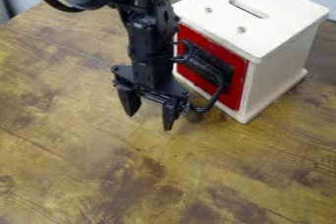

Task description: Close the drawer

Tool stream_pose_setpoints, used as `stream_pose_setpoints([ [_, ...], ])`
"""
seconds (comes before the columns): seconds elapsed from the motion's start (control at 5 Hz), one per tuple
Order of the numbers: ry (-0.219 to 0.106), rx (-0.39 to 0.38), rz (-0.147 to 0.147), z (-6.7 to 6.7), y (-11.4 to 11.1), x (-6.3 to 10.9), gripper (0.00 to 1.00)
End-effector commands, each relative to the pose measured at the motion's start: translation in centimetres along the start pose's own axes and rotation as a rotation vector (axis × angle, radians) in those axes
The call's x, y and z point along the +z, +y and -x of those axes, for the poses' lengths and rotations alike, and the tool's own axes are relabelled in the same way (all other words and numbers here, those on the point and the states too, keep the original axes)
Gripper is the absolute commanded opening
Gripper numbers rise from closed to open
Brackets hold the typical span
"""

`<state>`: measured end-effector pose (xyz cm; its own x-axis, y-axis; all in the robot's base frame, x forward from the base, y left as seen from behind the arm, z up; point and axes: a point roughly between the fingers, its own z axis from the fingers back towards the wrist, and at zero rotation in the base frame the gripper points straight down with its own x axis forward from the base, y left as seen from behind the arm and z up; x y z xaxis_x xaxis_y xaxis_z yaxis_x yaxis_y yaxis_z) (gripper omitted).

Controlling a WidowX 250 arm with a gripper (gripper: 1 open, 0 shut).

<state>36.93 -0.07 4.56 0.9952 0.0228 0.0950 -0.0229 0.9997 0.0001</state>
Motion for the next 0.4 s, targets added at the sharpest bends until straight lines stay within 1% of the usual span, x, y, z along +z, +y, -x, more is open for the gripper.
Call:
stream_pose_setpoints([
  [0.0, -0.103, -0.025, -0.001, -1.46, -0.73, 3.05, 1.00],
  [0.2, -0.100, -0.038, 0.001, -1.34, -1.16, 2.81, 1.00],
])
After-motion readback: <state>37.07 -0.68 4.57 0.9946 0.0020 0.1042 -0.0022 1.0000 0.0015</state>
